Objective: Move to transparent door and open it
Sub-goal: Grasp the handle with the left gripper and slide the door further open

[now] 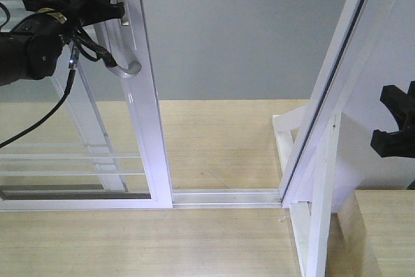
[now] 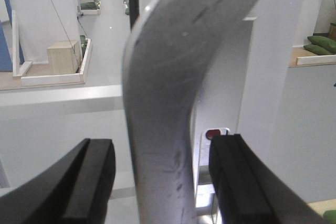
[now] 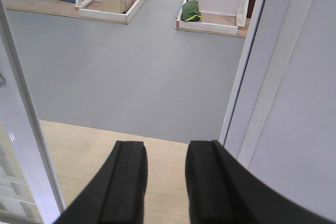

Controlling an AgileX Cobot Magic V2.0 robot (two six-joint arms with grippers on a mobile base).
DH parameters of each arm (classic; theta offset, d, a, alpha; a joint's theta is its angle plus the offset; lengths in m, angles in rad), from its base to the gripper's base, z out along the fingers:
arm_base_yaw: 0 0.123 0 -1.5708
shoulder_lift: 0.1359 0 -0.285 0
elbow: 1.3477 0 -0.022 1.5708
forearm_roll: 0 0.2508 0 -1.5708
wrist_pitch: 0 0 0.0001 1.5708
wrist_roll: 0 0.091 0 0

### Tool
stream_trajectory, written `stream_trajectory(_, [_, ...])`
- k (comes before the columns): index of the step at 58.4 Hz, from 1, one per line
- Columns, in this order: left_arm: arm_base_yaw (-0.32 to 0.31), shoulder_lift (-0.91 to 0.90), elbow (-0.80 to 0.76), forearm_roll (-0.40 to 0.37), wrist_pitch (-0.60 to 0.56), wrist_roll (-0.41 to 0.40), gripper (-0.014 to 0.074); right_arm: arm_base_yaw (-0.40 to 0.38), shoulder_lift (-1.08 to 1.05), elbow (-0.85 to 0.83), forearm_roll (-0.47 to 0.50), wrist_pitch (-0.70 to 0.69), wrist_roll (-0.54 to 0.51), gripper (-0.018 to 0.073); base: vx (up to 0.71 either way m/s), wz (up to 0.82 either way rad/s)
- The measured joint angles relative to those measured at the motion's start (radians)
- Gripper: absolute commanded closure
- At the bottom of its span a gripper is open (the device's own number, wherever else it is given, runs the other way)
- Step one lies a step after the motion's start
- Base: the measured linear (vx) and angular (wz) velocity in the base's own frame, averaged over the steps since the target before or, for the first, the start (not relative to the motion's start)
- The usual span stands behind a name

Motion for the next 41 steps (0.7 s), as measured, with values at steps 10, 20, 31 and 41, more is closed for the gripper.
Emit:
stream_trajectory(10, [0.023, 0.0, 0.0, 0.01, 0.012, 0.002, 0.0132, 0.0, 0.0, 0.0, 0.0, 0.002, 0.0, 0.0278, 0.0, 0.0])
stream_trajectory(20, [0.04, -0.004, -0.006, 0.034, 0.044, 0.002, 0.0132, 0.0, 0.0, 0.0, 0.0, 0.005, 0.0, 0.0278, 0.0, 0.0])
stream_trajectory(31, [0.056, -0.007, -0.006, 0.034, 0.056, 0.002, 0.0132, 0.0, 0.0, 0.0, 0.0, 0.024, 0.0, 0.0278, 0.0, 0.0])
stream_trajectory(41, [0.079, -0.007, -0.006, 0.034, 0.065, 0.002, 0.0132, 0.0, 0.0, 0.0, 0.0, 0.035, 0.0, 0.0278, 0.0, 0.0])
